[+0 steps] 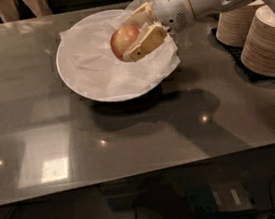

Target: Pick apple from white bowl

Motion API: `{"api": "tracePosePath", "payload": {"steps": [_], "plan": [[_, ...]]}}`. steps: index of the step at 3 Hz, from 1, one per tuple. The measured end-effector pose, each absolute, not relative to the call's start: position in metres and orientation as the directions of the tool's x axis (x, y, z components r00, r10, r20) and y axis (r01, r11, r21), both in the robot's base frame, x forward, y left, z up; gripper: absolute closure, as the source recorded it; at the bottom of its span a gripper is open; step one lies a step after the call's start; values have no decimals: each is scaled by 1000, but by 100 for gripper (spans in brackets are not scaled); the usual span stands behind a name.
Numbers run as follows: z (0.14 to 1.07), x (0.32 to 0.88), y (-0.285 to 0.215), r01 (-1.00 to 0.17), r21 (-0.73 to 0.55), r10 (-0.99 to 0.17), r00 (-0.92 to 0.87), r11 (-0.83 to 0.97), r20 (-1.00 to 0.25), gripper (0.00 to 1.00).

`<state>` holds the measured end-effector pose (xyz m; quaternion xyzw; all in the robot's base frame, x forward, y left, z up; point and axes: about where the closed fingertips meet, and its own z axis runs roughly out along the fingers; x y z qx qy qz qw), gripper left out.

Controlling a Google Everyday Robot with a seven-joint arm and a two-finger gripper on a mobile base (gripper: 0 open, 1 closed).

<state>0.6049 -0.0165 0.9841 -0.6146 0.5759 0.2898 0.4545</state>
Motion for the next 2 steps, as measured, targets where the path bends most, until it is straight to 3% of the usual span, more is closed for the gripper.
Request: {"api": "tracePosePath", "payload": {"steps": [2], "plan": [[1006,587,-20,-982,-186,-377,167,14,-911,100]]}}
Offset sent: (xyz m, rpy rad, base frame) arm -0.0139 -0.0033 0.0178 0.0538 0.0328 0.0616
